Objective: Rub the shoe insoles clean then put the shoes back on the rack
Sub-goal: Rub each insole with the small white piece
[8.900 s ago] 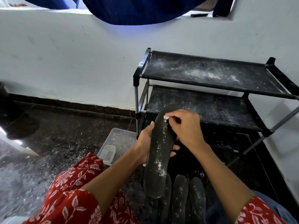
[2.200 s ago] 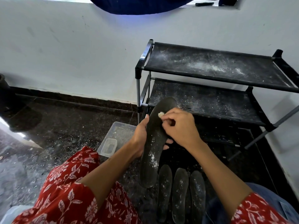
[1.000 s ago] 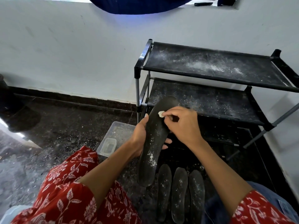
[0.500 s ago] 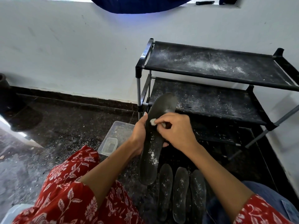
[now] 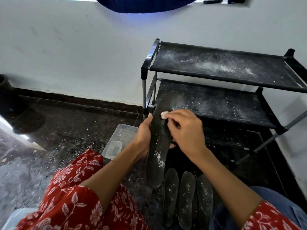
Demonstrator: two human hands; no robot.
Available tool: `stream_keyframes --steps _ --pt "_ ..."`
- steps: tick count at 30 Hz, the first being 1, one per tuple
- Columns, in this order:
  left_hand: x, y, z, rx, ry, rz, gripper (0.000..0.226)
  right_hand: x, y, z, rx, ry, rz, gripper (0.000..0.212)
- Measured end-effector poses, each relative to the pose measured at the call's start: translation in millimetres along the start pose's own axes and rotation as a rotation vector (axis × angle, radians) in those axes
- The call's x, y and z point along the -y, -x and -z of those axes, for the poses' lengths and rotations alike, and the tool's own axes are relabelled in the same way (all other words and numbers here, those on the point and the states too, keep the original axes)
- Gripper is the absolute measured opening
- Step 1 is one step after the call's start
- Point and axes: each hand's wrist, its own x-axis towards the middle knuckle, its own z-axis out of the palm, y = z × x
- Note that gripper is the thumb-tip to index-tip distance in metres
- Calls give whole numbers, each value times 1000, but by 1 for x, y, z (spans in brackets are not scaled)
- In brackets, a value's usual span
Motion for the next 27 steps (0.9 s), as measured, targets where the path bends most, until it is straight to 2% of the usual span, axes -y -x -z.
stream_keyframes --steps 2,5,8,10,12,17,21,24,27 --pt "0 1 -2 19 -11 18 70 -4 0 0 -13 69 -14 15" --pt "1 -1 0 -37 6 -20 63 4 6 -7 154 99 46 18" --pt "1 -3 4 -85 -16 -46 64 17 10 -7 289 -117 4 19" --pt "0 -2 3 -51 -15 -38 66 19 4 -2 200 -349 -177 14" --pt "-1 0 1 8 -19 -9 70 14 -4 3 66 -468 -347 9" --pt "1 0 -1 57 -46 39 78 -10 -12 4 -51 -128 -325 14" --pt "2 0 -1 58 -62 44 75 -11 -8 2 -26 100 -143 13" --pt "2 2 0 57 -61 31 70 -9 -6 1 17 163 -72 15" --pt "1 1 1 53 -63 34 74 -13 -7 0 43 115 -52 18"
